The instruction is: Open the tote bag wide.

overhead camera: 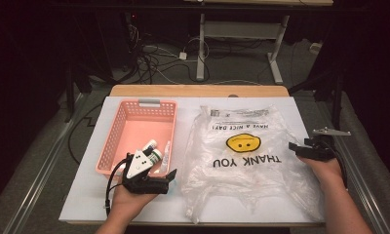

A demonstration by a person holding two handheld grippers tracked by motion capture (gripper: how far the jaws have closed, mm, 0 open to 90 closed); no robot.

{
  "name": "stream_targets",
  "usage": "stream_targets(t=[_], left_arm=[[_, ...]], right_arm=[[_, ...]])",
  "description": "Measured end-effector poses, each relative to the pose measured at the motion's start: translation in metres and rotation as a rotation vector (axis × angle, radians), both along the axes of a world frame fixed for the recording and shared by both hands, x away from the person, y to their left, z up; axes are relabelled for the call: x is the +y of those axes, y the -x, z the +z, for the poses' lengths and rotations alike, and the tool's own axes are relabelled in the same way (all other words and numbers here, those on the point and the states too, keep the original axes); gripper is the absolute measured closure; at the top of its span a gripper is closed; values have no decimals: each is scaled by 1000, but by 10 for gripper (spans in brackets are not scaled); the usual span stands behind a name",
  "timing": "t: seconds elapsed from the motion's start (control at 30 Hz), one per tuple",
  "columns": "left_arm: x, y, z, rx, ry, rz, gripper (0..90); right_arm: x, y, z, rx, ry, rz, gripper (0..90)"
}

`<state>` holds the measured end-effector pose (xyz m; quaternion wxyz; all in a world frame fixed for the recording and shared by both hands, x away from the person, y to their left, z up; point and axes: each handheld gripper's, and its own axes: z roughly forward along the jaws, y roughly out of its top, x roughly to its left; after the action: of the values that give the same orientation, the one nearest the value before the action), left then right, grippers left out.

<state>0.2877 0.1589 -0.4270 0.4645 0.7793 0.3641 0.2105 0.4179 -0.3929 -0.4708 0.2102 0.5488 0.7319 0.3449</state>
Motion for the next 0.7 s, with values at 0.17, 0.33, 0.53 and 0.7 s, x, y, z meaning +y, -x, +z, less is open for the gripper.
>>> stream_targets(t=[0.17,0.33,0.53,0.7], left_arm=[[2,-1,0,7,38,-1,0],[2,0,1,20,20,8,0],[4,-1,1,32,23,14,0],[3,-3,-1,35,19,0,0]], right_arm=[[-1,-2,-3,28,39,-2,342],[0,0,-4,22,60,-10,463],[0,1,-4,11,76,-6,607],[1,2,-4,10,64,45,816]])
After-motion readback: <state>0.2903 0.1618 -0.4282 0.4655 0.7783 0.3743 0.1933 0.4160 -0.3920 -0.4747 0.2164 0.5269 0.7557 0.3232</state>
